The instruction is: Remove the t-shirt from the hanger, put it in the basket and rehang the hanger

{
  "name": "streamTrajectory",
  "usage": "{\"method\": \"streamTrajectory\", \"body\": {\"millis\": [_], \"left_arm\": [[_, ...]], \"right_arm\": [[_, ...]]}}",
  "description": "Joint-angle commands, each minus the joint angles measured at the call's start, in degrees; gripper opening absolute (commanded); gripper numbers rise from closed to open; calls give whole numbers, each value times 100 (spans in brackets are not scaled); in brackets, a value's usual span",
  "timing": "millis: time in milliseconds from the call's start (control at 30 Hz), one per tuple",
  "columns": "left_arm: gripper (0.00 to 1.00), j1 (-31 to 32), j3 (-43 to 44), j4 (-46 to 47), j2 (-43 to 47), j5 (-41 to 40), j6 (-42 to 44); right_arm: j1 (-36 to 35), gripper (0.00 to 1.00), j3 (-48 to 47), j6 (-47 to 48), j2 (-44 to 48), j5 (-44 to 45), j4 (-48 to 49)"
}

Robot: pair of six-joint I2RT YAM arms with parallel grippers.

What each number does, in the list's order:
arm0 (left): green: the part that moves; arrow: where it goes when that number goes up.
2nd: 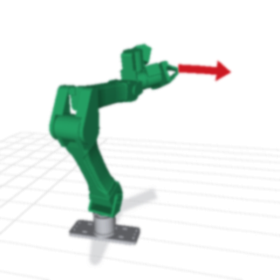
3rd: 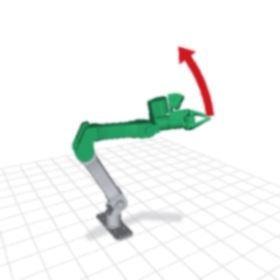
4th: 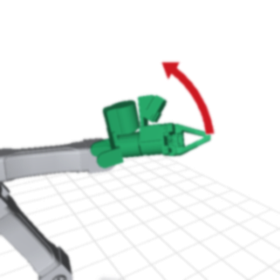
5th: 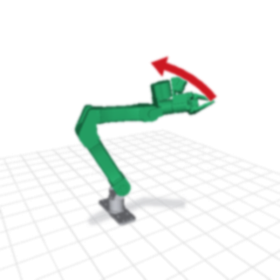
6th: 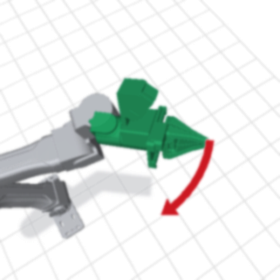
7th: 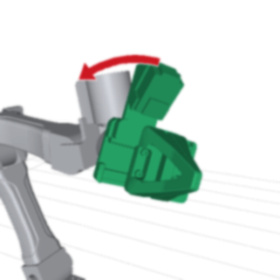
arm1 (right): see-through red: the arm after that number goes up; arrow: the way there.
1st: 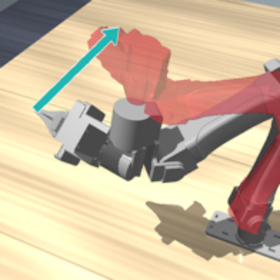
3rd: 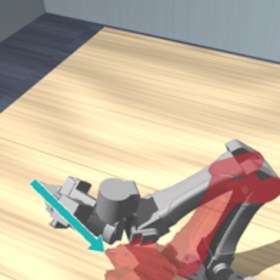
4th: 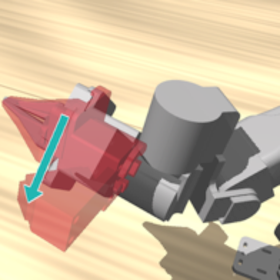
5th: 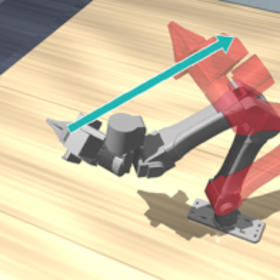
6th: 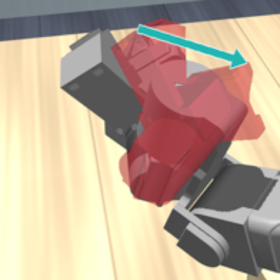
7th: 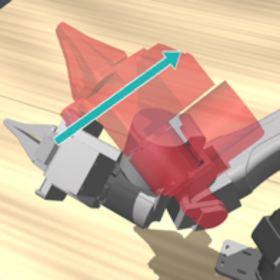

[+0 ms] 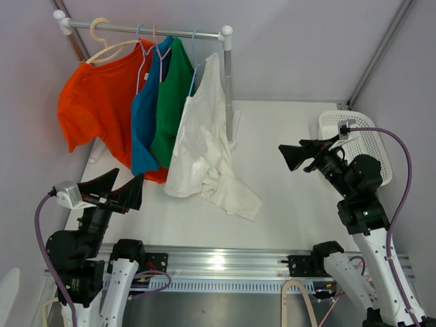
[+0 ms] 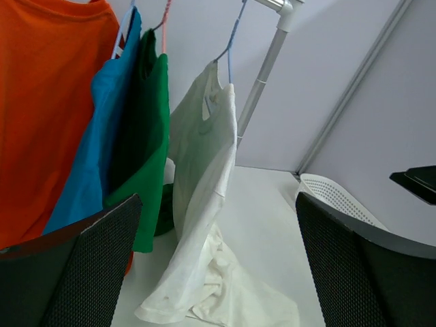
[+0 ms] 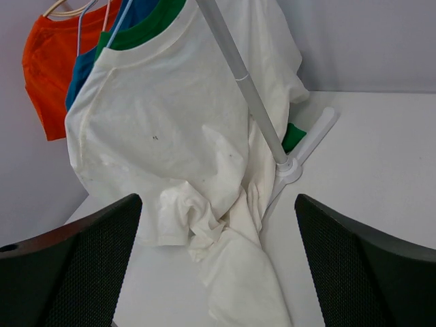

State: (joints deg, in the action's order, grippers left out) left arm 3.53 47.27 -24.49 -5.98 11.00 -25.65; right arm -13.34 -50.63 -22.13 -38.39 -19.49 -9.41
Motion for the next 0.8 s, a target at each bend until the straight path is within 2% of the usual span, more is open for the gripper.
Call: {"method": "streamTrajectory", "body": {"millis": [0,100,167,200,233,267,333,433,467,533,567,600,633,700,767], "left_arm": [[99,16,98,330,-394,498,-11],[99,16,64,847,-816,963,-194],[100,16,-164,2128,-1080,1867,-308],[99,25,-209,2637,-1559,2183,-596],[99,25,69,3008,-1912,2465,-660],[100,86,264,3159,-2708,2859,-669],[99,208,990,2952,-3468,3082,-425],[99,612,2074,2187,-4436,2321,252],[99,710,2685,1985,-4647,1936,427],[100,1008,3216,1607,-5400,1529,1007],[100,1062,3471,1414,-5701,1380,1131],[99,1114,4370,994,-6017,1326,1263],[99,1150,4640,799,-6595,1282,1308],[100,1202,5535,377,-7073,1089,1421],[100,1343,5986,208,-7590,703,1623]], "right_arm": [[-28,100,36,24,60,111,71],[-28,99,45,77,121,199,27],[-28,100,53,95,130,217,1],[-28,99,62,69,121,200,18],[-28,99,71,51,121,191,35],[-28,99,97,16,95,147,53],[-37,100,124,-19,104,95,105],[-37,99,150,-37,95,59,106],[-37,100,150,-28,95,59,97],[-37,99,141,-19,86,76,71],[-37,99,124,7,78,103,71],[-37,99,115,7,77,103,53],[-37,100,71,16,60,112,18],[-37,99,45,51,60,120,-17],[-37,99,1,86,69,164,-87]]}}
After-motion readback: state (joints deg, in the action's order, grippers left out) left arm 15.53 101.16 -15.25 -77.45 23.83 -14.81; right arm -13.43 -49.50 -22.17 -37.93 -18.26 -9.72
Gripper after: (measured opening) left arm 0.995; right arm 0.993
